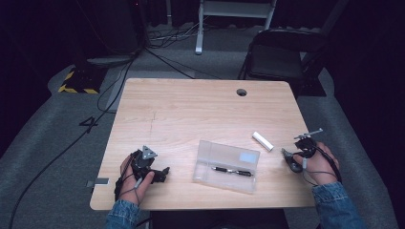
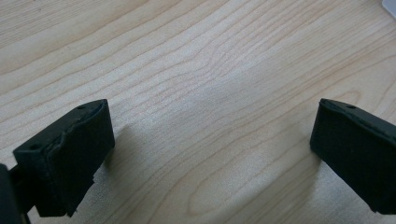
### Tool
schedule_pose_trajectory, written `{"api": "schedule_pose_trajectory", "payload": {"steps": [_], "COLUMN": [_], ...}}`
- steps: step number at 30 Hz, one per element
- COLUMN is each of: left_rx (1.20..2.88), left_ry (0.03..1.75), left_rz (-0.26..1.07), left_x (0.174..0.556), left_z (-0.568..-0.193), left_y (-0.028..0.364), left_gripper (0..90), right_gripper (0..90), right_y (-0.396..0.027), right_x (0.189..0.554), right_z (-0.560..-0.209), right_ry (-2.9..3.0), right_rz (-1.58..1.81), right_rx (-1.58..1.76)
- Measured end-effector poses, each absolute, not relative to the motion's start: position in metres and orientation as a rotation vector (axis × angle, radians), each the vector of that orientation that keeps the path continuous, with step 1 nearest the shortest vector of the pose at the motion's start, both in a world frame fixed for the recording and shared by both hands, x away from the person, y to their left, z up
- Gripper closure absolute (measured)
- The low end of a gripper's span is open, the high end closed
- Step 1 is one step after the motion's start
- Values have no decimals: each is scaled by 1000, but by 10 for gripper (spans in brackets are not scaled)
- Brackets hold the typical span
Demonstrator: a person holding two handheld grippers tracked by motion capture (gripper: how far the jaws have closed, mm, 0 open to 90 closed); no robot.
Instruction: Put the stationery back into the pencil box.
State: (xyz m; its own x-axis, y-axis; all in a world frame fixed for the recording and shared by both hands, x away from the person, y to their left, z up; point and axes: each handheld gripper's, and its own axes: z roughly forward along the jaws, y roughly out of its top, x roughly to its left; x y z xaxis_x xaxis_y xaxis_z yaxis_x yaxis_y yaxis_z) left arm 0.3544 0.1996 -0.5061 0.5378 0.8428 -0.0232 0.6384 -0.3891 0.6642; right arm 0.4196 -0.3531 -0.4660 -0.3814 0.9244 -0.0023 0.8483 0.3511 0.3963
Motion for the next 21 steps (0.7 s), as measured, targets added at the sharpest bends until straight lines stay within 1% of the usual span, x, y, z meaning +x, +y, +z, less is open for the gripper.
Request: {"api": "schedule_pose_trajectory", "payload": {"steps": [11, 21], "left_rx": [2153, 2153], "left_ry": [1191, 1192], "left_rz": [425, 424], "left_x": [354, 354], "left_z": [-506, -506], "left_y": [200, 200], "left_gripper": [2, 2], "right_gripper": [526, 527], "right_y": [-354, -350], "right_x": [417, 409], "right_z": [-455, -433], "right_ry": [2368, 2351], "right_rz": [545, 629], "right_rx": [1581, 1520]}}
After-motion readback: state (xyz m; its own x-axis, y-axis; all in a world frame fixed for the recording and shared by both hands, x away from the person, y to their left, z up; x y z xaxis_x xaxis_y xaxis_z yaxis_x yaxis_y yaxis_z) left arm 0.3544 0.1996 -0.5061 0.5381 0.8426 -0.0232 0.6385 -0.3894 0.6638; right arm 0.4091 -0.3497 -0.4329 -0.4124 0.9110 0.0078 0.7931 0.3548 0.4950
